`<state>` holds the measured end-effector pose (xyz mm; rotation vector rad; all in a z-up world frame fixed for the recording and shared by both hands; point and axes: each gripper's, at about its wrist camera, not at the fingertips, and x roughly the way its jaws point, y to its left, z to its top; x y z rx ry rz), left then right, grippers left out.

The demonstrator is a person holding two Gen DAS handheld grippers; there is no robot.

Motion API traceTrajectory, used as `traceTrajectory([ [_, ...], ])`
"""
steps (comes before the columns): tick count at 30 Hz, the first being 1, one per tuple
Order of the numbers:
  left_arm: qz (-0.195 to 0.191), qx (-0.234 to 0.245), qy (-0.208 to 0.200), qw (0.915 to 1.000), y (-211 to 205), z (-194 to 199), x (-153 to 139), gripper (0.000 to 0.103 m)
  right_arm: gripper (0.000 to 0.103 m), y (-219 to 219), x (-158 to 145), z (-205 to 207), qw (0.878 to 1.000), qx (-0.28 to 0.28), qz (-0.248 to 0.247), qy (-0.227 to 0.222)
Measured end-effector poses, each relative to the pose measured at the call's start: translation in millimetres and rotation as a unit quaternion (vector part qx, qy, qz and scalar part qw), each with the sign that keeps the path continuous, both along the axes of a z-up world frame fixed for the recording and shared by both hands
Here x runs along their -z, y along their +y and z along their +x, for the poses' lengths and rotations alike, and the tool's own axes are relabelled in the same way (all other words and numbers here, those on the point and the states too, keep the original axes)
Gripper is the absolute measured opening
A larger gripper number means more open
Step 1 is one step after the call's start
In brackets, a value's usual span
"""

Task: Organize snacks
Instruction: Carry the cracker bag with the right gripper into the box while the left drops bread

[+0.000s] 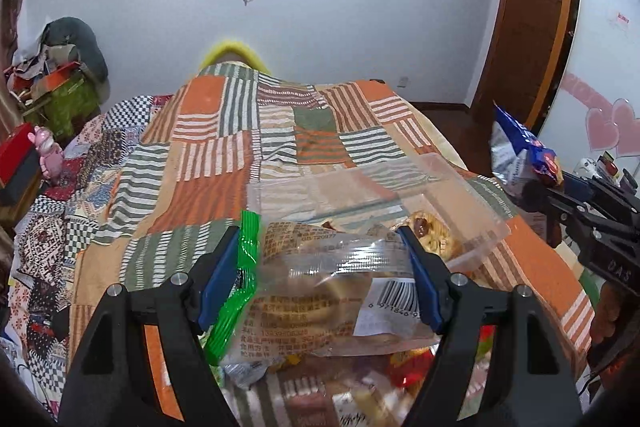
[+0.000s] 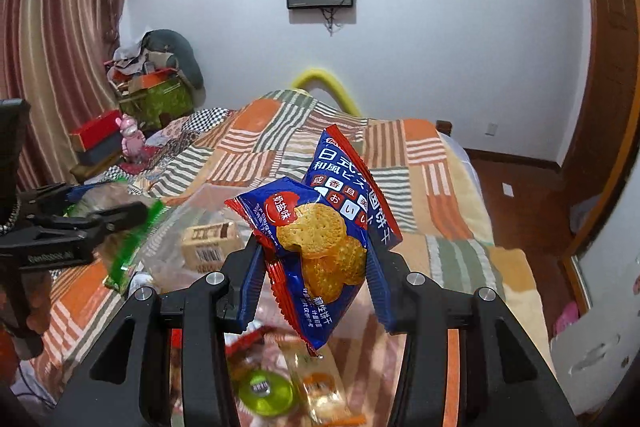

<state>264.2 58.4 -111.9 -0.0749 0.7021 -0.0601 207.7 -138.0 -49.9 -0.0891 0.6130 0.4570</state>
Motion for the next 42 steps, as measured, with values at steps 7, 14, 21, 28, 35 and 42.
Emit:
traceTrajectory([
  [7,0.000,0.003,0.029,0.9996,-7,29,21,0.075,0.043,24,7,17,1.000,-0.025,-0.009,0.007],
  [14,0.002,-0.007,0.051,0.9987,-6,48,40,0.076,0.043,44,24,39,0.997,-0.054,-0.012,0.054],
  [21,0.010,-0.020,0.060,0.9979,-3,53,48,0.078,0.043,51,37,51,0.993,-0.069,-0.016,0.090],
  [28,-0.015,-0.030,0.076,0.9966,9,53,51,0.080,0.049,55,43,53,0.991,-0.074,-0.039,0.107],
  [35,-0.007,-0.022,0.055,0.9982,10,39,37,0.085,0.065,50,33,49,0.992,-0.074,-0.040,0.099],
  [42,0.016,-0.016,0.025,0.9994,12,15,13,0.091,0.069,41,14,34,0.995,-0.067,-0.048,0.064],
])
